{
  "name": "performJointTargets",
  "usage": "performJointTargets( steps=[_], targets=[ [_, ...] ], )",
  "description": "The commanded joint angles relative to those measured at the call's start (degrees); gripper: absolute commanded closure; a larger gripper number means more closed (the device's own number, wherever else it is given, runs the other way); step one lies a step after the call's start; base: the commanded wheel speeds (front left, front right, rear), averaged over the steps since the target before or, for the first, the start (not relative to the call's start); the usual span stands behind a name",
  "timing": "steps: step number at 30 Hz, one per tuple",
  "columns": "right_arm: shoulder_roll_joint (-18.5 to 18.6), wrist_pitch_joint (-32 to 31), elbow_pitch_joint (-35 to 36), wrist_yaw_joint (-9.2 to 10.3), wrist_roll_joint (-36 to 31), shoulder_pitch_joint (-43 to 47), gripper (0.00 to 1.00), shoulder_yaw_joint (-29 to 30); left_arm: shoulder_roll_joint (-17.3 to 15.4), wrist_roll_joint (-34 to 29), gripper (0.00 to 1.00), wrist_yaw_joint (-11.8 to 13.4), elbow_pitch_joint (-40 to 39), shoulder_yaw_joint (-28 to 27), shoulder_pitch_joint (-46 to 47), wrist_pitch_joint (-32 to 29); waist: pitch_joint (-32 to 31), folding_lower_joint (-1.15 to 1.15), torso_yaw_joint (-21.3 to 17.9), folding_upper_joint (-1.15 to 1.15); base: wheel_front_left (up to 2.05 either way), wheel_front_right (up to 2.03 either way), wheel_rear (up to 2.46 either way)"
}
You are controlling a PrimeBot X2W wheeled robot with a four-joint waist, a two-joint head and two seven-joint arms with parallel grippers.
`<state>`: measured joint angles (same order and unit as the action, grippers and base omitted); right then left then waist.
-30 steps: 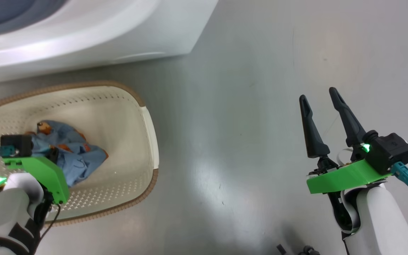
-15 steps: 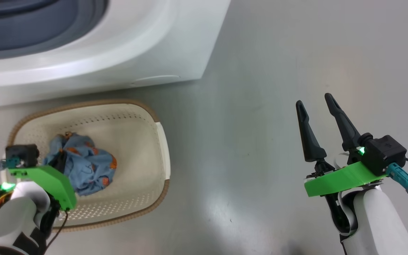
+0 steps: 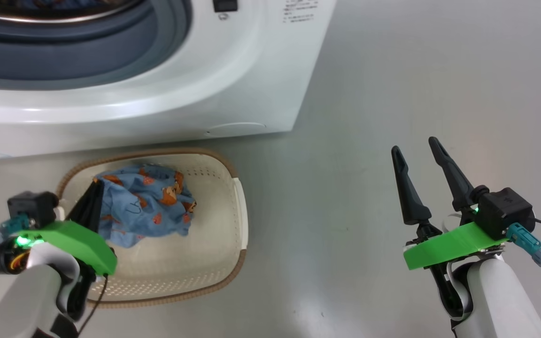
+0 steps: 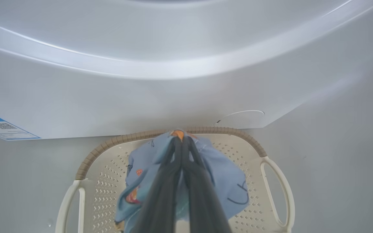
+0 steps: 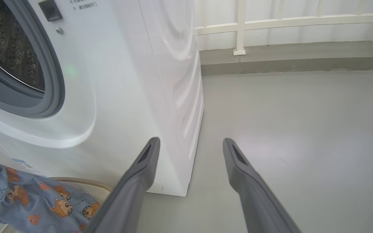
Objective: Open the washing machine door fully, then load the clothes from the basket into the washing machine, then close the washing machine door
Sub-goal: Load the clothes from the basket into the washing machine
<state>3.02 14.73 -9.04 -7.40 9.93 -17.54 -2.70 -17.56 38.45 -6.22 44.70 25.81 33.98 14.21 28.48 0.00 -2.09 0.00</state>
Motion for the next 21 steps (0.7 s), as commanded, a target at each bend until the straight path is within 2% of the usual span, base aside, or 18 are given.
performJointTargets(
  steps=[1,9,21],
  targets=[
    [-0.14,0.27,0.90,-0.09,-0.53,1.61,0.00,-1.12,-1.77,-1.92,1.00,0.31,-2.52,-3.57,-2.00,0.78,-1.69,0.00,1.32,0.00,0.00,0.00,0.00],
    [-0.14,0.27,-0.14,-0.09,-0.75,2.16,0.00,-1.05,1.93,-10.24,1.00,-0.54,-11.65,-12.99,-8.74,0.78,-4.57,0.00,2.77,0.00,0.00,0.00,0.00],
    [-0.14,0.27,-1.19,-0.09,-0.47,3.06,0.00,-1.06,6.60,-16.58,1.00,-1.21,-18.73,-20.36,-15.37,0.78,-7.22,0.00,3.43,0.00,0.00,0.00,0.00]
  ],
)
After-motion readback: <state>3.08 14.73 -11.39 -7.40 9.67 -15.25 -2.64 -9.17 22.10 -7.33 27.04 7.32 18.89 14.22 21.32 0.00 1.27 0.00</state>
